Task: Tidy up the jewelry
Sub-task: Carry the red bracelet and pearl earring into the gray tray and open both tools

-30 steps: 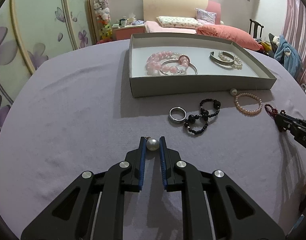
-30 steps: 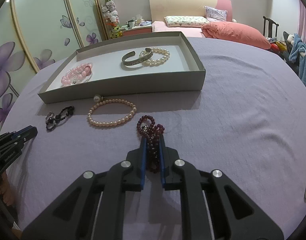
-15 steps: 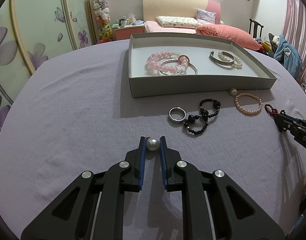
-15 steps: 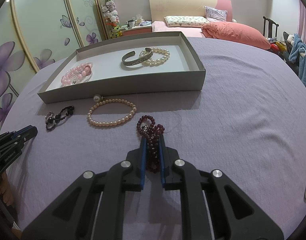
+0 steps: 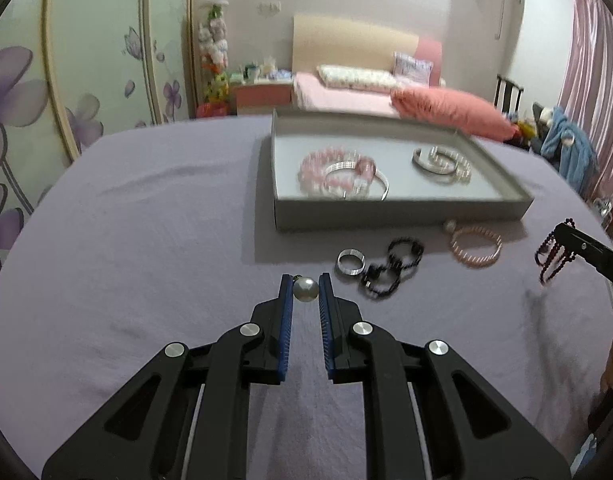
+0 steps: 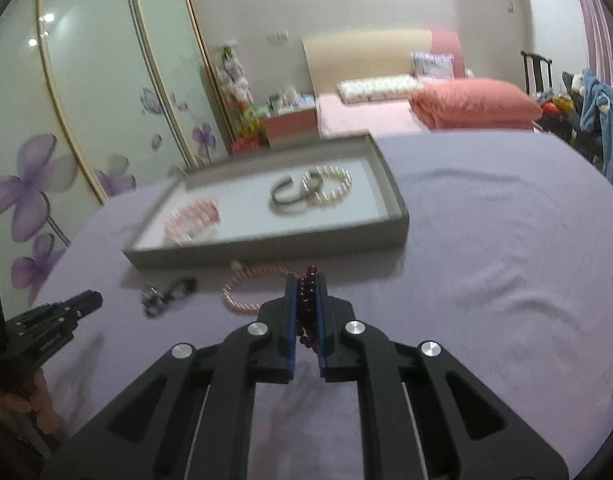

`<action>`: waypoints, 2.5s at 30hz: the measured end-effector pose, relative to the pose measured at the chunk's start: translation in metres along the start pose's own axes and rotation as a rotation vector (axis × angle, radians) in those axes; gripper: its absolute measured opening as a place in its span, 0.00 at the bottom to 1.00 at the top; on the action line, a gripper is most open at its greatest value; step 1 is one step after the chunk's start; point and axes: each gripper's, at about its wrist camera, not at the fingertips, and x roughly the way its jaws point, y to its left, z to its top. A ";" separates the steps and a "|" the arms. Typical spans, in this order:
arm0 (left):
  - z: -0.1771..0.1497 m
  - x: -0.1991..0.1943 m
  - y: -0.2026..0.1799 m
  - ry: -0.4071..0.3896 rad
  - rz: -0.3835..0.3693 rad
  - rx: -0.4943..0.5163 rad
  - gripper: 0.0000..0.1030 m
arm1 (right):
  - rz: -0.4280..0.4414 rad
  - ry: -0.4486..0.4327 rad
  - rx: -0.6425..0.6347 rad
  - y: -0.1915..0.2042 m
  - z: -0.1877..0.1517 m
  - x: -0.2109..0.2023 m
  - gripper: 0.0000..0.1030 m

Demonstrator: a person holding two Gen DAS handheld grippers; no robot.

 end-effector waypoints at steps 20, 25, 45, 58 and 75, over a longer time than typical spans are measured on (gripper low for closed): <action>0.028 -0.065 -0.043 -0.357 0.054 0.025 0.13 | -0.029 -0.425 -0.138 0.055 0.034 -0.077 0.09; 0.028 -0.065 -0.051 -0.383 0.055 0.032 0.14 | -0.052 -0.455 -0.161 0.060 0.031 -0.077 0.09; 0.033 -0.062 -0.055 -0.390 0.048 0.037 0.14 | -0.087 -0.483 -0.179 0.062 0.031 -0.070 0.09; 0.079 0.006 -0.060 -0.341 0.025 0.032 0.14 | -0.067 -0.375 -0.129 0.049 0.079 0.007 0.09; 0.106 0.090 -0.067 -0.116 -0.054 0.022 0.26 | -0.011 -0.077 -0.047 0.031 0.108 0.117 0.34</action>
